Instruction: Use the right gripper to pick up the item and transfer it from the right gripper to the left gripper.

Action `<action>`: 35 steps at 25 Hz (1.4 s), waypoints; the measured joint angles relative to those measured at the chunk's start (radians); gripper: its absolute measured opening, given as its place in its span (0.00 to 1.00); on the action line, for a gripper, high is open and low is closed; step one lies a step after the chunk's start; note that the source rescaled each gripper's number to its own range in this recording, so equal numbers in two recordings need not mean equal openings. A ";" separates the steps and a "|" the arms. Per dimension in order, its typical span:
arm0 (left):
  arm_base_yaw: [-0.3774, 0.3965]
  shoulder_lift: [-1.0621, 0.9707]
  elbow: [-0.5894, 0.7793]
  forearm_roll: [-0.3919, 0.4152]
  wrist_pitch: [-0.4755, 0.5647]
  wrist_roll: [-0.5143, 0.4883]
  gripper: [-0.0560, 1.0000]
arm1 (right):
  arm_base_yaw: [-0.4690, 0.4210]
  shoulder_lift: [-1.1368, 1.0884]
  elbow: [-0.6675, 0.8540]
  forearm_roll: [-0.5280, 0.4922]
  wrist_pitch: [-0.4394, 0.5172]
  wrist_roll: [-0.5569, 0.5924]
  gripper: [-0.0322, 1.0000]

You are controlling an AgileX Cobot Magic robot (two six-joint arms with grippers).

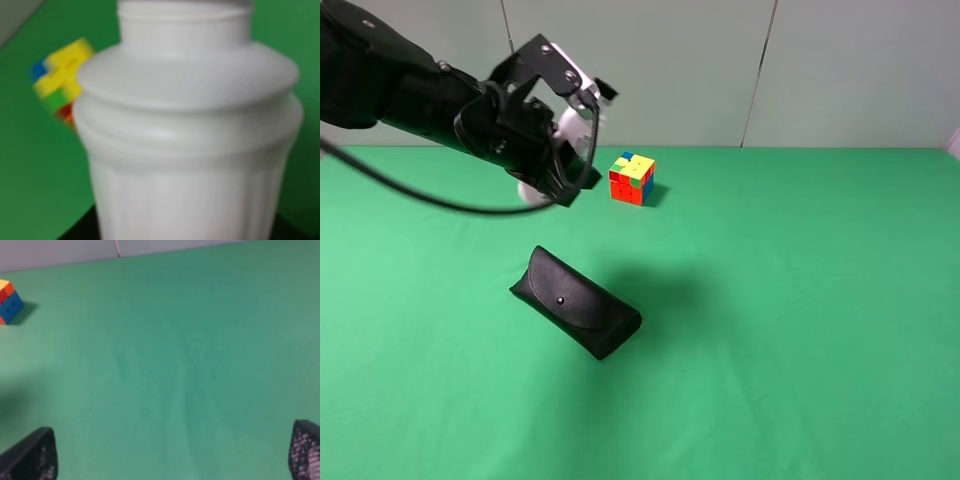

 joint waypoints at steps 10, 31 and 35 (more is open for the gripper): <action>0.140 0.000 0.000 0.274 -0.025 -0.576 0.07 | 0.000 0.000 0.000 0.000 0.000 0.000 1.00; 0.205 0.228 -0.001 0.409 -0.055 -0.862 0.07 | 0.000 -0.001 0.000 0.000 0.000 0.000 1.00; 0.214 0.251 -0.001 0.408 -0.061 -0.864 0.07 | 0.000 -0.001 0.000 0.000 -0.001 0.000 1.00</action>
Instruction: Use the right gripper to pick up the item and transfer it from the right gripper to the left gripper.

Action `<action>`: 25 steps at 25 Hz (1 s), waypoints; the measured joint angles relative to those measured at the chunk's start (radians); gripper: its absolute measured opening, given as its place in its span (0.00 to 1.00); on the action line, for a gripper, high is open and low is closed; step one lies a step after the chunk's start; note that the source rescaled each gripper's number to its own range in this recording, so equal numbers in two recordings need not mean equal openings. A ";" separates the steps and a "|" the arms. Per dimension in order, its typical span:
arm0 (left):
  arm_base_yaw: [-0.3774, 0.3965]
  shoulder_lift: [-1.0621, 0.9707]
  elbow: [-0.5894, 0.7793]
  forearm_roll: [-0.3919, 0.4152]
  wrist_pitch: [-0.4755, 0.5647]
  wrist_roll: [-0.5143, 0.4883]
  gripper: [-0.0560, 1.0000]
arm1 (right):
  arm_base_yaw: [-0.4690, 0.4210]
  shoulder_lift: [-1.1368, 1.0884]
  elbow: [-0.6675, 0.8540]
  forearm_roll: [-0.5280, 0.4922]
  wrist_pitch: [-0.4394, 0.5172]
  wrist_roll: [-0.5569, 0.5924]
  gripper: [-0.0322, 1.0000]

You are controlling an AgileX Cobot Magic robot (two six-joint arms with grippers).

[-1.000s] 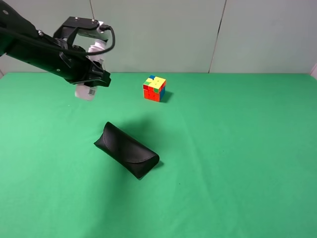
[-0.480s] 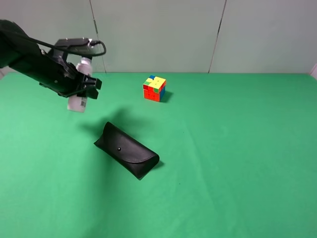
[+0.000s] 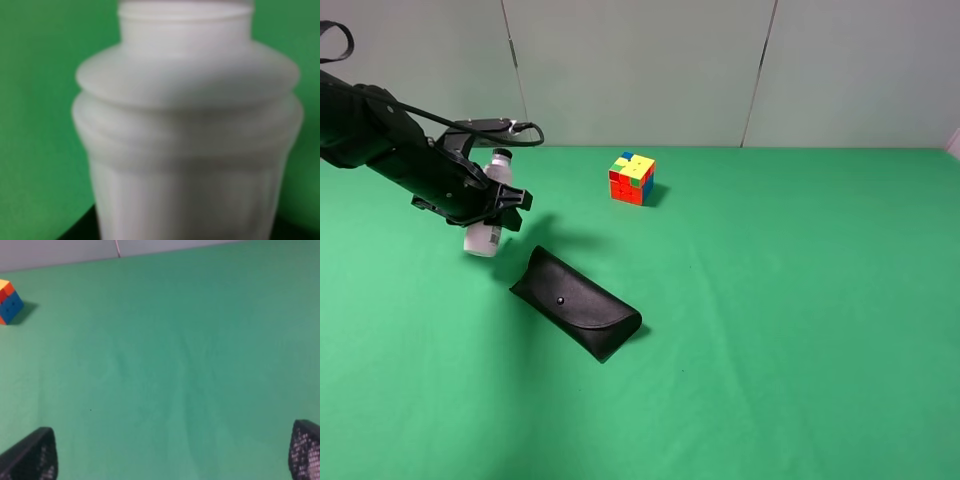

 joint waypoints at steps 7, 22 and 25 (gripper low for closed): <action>0.022 0.030 0.000 0.000 0.000 -0.003 0.07 | 0.000 0.000 0.000 0.000 0.000 0.000 1.00; 0.035 0.066 -0.004 -0.006 0.001 -0.003 0.06 | 0.000 0.000 0.000 0.000 0.000 0.000 1.00; 0.035 0.067 -0.005 -0.006 0.001 -0.003 0.06 | 0.000 0.000 0.000 0.000 0.000 0.000 1.00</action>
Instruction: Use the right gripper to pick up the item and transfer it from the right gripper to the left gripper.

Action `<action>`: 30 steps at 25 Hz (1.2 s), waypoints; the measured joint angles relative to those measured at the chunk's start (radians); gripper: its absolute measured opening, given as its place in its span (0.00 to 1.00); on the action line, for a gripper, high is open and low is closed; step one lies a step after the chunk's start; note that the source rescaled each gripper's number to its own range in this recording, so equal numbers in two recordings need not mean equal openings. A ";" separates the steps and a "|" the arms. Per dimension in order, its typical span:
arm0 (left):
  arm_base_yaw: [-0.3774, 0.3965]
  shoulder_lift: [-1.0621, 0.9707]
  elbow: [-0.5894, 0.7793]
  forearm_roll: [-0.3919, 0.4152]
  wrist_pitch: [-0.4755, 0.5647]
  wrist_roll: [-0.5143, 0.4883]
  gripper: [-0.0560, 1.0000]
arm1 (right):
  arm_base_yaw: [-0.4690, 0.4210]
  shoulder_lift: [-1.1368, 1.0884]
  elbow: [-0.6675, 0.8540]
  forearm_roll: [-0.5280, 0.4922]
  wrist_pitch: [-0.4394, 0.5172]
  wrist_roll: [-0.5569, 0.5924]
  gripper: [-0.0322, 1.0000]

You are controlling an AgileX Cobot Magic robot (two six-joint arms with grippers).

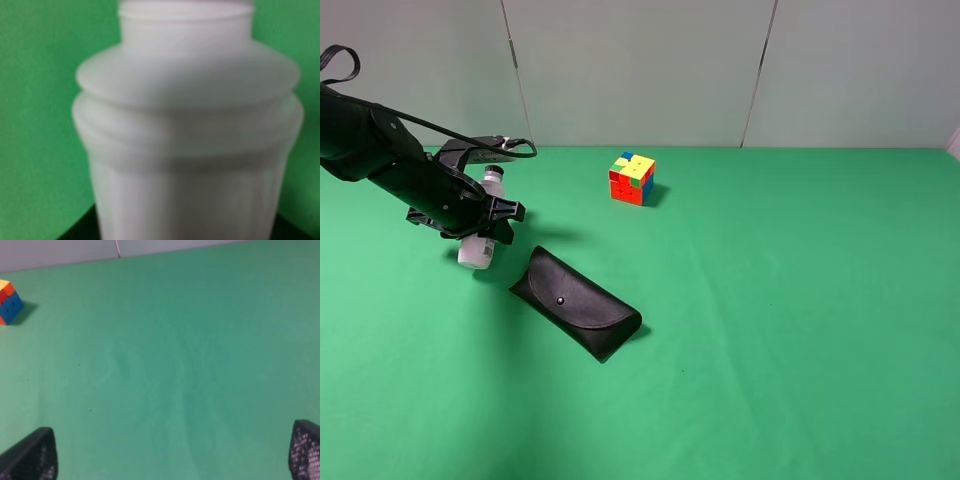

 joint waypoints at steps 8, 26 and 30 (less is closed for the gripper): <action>0.000 0.000 0.000 -0.001 0.000 0.000 0.08 | 0.000 0.000 0.000 0.000 0.000 0.000 1.00; 0.000 -0.106 0.000 0.002 -0.003 0.003 0.80 | 0.000 0.000 0.000 0.000 0.000 0.000 1.00; 0.000 -0.186 0.000 0.003 -0.007 0.004 0.80 | 0.000 0.000 0.000 0.000 0.000 0.000 1.00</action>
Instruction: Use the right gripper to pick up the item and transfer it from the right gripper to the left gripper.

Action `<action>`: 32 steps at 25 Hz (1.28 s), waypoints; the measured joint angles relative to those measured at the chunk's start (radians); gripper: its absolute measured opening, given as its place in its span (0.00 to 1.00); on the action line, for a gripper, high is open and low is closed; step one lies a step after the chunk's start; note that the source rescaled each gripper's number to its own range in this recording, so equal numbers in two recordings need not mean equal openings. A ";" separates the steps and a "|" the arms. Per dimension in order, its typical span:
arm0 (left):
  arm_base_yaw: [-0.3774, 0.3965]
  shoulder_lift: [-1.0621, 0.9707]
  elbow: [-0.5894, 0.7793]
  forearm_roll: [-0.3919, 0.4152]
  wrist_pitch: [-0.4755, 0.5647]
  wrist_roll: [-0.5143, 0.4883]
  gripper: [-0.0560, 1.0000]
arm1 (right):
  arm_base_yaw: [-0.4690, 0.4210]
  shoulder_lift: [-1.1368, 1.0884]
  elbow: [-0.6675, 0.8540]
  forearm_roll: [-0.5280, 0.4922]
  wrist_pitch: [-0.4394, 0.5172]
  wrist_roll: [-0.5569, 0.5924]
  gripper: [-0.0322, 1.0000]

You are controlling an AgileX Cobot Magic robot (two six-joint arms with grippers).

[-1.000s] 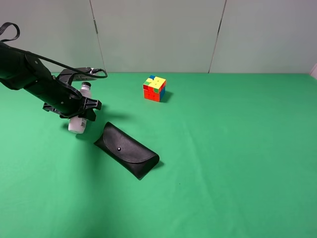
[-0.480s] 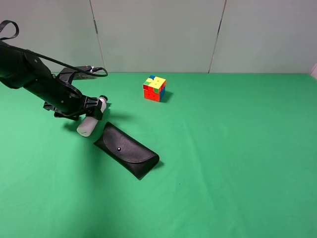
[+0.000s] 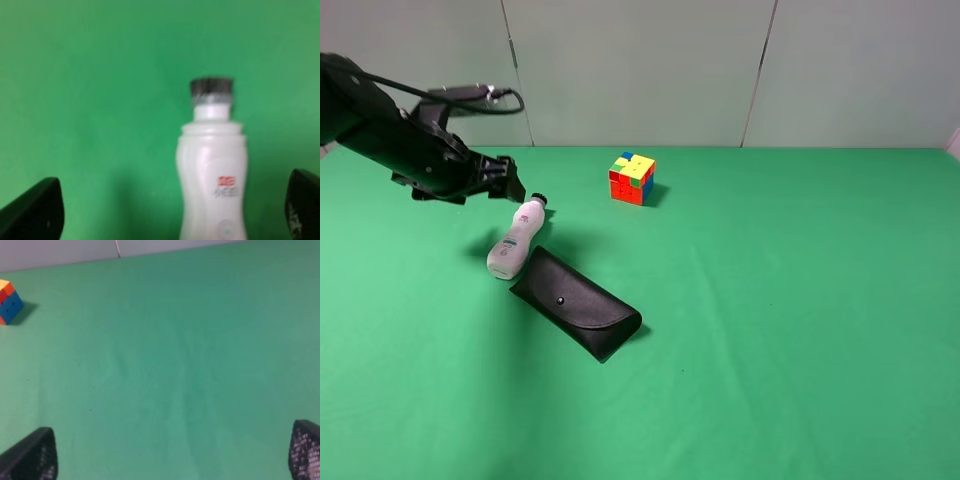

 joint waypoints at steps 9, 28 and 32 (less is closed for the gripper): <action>0.000 -0.219 0.000 0.082 0.071 0.000 0.84 | 0.000 0.000 0.000 0.000 0.000 0.000 1.00; 0.000 -0.736 0.122 0.408 0.288 -0.188 0.84 | 0.000 0.000 0.000 0.000 0.000 0.000 1.00; 0.000 -0.851 0.184 0.411 0.298 -0.190 0.84 | 0.000 0.000 0.000 0.000 0.000 0.000 1.00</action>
